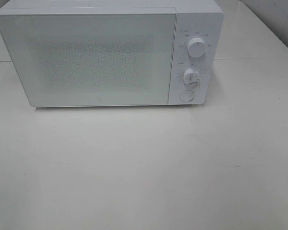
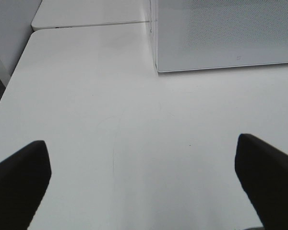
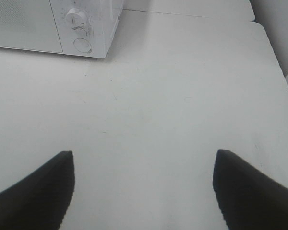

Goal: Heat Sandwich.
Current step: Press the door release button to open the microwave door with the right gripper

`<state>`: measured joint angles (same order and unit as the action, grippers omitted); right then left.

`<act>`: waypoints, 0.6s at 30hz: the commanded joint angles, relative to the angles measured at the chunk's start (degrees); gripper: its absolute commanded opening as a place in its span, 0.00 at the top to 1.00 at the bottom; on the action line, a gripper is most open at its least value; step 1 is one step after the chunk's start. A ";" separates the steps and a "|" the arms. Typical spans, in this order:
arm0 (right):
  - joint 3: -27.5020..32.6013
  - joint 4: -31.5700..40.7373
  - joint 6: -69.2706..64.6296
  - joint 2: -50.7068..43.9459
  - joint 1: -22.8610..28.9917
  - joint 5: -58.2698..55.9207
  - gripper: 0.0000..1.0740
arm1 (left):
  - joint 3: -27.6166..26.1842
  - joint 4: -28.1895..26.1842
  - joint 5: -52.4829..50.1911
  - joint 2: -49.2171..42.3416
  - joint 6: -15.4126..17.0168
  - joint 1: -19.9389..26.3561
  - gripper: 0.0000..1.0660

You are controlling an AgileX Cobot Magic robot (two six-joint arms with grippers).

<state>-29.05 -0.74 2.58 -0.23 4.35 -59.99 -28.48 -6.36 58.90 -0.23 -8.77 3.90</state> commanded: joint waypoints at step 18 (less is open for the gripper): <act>-4.18 1.55 -0.29 13.52 -0.34 21.26 0.29 | 0.17 -0.11 0.17 -1.26 0.11 0.06 0.03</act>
<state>-32.72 0.57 2.58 11.97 4.35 -42.34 -28.48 -6.36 58.90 -0.23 -8.77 3.90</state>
